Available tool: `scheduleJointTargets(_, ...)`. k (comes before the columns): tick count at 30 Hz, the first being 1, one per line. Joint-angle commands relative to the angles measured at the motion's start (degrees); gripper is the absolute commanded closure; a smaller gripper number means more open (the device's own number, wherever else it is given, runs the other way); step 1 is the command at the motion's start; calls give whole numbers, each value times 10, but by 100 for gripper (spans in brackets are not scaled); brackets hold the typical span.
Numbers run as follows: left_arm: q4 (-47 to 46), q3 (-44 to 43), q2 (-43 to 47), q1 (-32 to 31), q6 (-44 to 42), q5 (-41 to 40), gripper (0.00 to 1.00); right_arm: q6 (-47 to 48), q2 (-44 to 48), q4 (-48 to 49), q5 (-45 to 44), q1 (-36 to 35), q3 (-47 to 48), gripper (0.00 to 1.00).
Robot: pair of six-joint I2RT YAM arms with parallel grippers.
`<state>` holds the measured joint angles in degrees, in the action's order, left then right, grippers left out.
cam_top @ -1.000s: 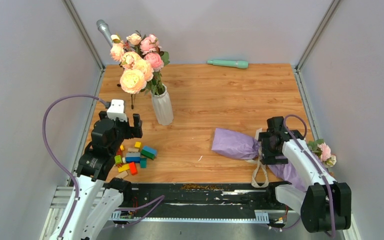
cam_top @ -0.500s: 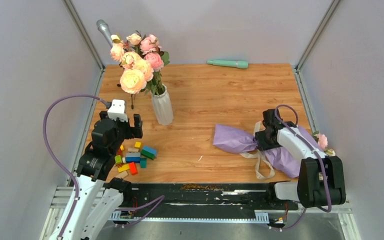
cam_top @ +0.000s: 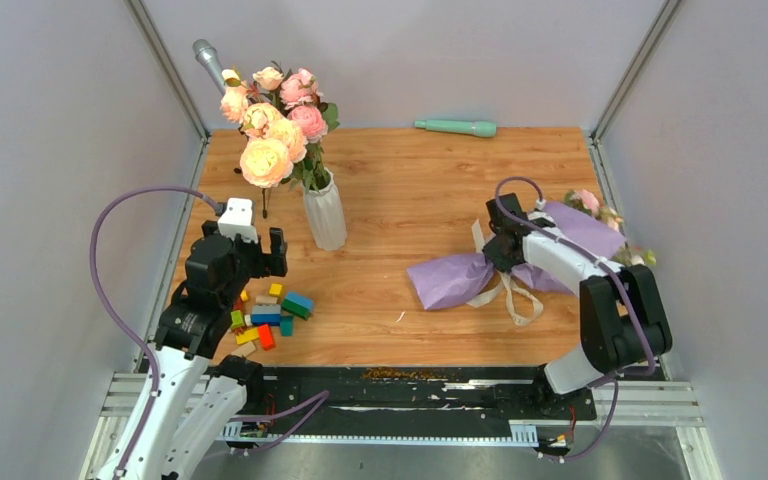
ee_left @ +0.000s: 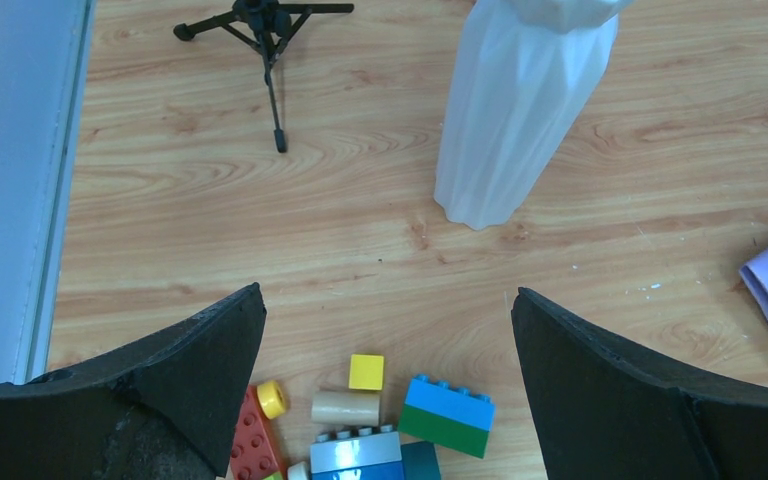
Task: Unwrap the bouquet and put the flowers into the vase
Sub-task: Adjust the fake flower at the center of the board.
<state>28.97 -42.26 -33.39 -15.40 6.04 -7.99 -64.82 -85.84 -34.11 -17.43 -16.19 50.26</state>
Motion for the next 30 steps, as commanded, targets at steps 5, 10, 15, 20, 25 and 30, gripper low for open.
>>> scheduleJointTargets(5, -15, 2, -7, -2, -9, 11, 0, 319, -98, 135, -2, -56, 108, 78)
scheduleJointTargets(10, -17, 3, -6, -2, -11, 18, 0, 454, -149, 153, 52, -61, 145, 74)
scheduleJointTargets(15, -20, 7, -1, -2, -15, 24, 0, 489, -152, 144, 83, -61, 150, 48)
scheduleJointTargets(20, -22, 9, 1, -2, -17, 23, 0, 486, -118, 97, 71, -62, 159, 27)
scheduleJointTargets(25, -23, 9, -2, -2, -18, 18, 0, 470, -102, 58, -5, -86, 168, 29)
scheduleJointTargets(30, -19, 10, -3, -2, -18, 13, 0, 426, -135, 46, -38, -87, 175, 29)
